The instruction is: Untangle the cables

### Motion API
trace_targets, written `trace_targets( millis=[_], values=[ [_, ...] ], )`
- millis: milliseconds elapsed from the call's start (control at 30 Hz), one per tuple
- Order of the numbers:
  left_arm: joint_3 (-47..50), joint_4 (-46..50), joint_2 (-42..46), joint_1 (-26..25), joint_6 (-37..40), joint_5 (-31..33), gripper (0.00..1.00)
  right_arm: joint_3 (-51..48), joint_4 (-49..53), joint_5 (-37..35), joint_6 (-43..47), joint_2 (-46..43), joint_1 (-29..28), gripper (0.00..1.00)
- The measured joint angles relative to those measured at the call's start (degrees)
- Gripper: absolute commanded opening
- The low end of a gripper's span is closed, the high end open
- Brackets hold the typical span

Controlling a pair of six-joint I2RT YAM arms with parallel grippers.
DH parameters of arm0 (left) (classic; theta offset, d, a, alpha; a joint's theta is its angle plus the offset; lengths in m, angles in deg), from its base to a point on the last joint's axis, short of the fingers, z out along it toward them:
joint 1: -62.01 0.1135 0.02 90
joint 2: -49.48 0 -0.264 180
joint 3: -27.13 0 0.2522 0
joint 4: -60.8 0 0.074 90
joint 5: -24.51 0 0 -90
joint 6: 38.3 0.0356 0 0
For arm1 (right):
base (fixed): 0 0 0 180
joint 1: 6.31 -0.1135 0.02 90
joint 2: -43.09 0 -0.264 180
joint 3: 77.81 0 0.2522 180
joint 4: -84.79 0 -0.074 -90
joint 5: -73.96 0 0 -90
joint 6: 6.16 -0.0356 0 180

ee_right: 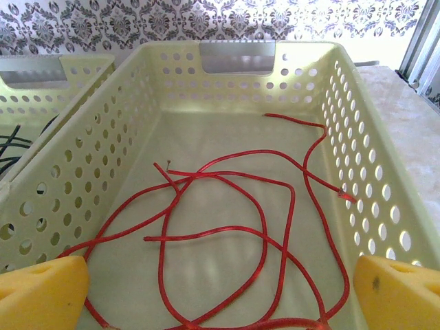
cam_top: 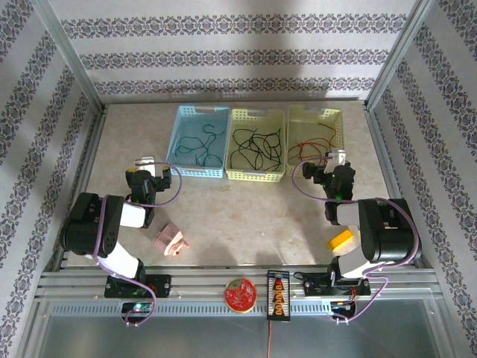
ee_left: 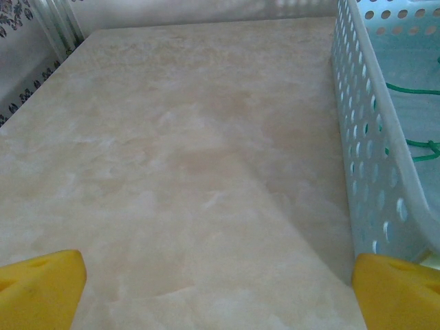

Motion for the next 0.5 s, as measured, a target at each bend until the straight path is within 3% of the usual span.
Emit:
trace_targets(
  millis=[500],
  values=[
    [0.0,0.0,0.0,0.0,0.0,-0.1,0.99,0.0,0.2,1.0,0.6,0.0,0.1,0.98]
  ],
)
